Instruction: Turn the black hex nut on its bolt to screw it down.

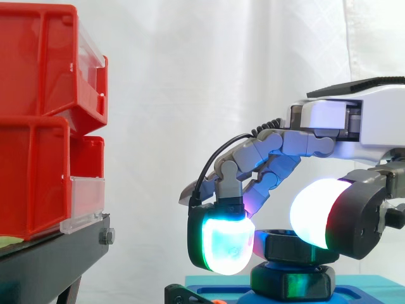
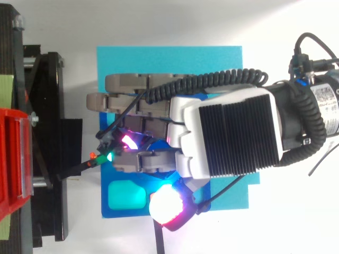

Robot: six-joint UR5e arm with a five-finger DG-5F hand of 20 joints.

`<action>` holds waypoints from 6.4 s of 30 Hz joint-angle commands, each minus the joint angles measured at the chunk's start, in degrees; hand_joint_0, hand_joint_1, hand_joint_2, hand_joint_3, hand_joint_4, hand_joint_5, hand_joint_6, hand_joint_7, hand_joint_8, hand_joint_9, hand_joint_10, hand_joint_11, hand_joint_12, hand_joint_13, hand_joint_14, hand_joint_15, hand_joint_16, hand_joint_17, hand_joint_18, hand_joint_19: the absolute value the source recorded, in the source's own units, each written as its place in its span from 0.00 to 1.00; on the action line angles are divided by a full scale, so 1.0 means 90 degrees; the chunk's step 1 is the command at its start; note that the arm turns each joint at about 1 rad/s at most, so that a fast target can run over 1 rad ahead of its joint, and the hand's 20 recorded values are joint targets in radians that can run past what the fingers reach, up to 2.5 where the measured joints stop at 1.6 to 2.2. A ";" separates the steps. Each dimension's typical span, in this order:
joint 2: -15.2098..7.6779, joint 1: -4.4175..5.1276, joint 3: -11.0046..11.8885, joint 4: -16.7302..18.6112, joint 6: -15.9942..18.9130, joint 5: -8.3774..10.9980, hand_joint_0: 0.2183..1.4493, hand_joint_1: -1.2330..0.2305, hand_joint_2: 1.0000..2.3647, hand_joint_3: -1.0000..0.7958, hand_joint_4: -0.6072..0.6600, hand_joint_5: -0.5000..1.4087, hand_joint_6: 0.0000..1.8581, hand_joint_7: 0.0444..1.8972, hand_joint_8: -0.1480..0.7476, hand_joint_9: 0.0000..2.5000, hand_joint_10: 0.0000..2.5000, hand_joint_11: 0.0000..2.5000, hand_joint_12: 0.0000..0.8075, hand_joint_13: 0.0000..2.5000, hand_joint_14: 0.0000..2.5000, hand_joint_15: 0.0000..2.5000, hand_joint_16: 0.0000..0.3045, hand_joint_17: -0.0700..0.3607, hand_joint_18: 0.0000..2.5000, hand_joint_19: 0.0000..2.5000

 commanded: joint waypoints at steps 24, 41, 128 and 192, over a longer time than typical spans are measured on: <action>0.0000 -0.0128 0.0003 0.0980 0.0478 -0.0304 0.23 0.73 0.00 0.28 0.64 0.23 0.33 0.59 0.45 0.35 0.00 0.10 0.36 0.21 0.00 0.02 0.15 0.40 0.17 0.08; 0.0000 0.0419 0.0003 0.0814 0.0830 0.0302 0.23 0.71 0.00 0.28 0.63 0.23 0.30 0.61 0.43 0.32 0.00 0.07 0.37 0.17 0.00 0.00 0.15 0.40 0.14 0.07; 0.0000 0.0438 -0.0016 0.0296 0.0811 0.0360 0.21 0.74 0.00 0.28 0.61 0.24 0.31 0.67 0.44 0.35 0.00 0.07 0.37 0.20 0.00 0.00 0.16 0.41 0.15 0.08; 0.0000 -0.0021 0.0023 0.0853 0.0635 -0.0577 0.22 0.74 0.00 0.28 0.61 0.25 0.30 0.69 0.43 0.36 0.00 0.06 0.36 0.21 0.00 0.00 0.16 0.41 0.17 0.08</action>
